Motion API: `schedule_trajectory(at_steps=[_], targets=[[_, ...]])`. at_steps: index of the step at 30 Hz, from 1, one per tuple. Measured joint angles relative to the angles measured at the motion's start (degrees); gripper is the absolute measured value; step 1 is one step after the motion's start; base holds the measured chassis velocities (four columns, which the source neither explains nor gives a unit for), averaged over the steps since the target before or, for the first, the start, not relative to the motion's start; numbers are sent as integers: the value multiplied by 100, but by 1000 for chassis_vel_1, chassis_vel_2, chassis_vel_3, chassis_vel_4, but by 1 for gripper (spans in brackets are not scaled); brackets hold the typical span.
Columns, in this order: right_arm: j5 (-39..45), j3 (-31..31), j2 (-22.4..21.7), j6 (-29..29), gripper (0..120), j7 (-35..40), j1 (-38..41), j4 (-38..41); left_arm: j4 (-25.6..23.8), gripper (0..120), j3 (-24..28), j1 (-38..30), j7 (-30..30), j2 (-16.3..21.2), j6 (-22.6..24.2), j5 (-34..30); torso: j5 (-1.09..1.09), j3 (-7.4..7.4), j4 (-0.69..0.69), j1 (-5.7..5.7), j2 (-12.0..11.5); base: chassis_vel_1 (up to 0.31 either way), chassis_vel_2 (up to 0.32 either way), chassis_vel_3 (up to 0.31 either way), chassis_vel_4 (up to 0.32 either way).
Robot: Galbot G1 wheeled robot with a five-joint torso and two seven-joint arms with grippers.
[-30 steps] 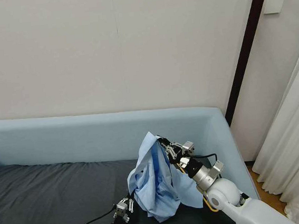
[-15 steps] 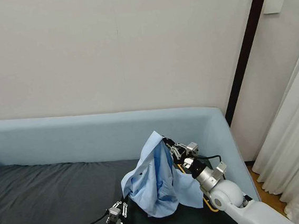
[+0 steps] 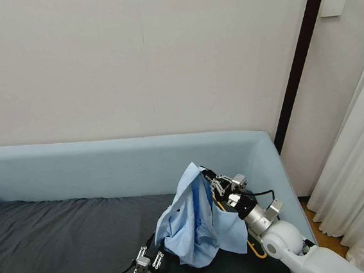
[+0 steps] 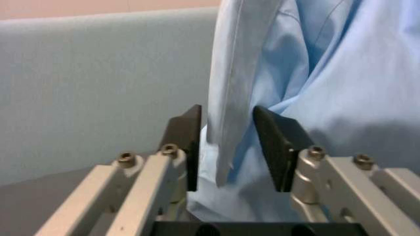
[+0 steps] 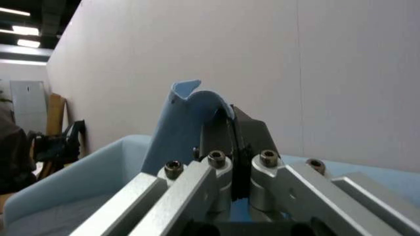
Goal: Pick up the clothes from the sofa and hang them on the clothes hanger.
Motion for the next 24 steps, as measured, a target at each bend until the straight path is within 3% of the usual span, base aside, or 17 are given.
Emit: schedule_trajectory(at_steps=[9, 17, 22, 24], targets=[[90, 57, -21, 0, 0, 8, 38, 15, 44, 0, -19, 52, 5, 12, -48, 5, 0, 0, 1, 0, 0, 0, 0, 0, 0], [91, 67, -47, 1, 0, -1, 30, 13, 126, 0, 2, 20, 10, -50, -70, 36, 0, 0, 0, 0, 0, 0, 0, 0, 0], [83, 67, -31, 2, 0, -12, 47, 22, 146, 19, 0, 7, 118, 6, -86, -7, 0, 0, 1, 1, 0, 0, 0, 0, 0], [80, 66, -31, 2, 0, -13, 50, 27, 149, 20, -5, 8, 132, 24, -87, -19, 0, 0, 1, 1, 0, 0, 0, 0, 0]])
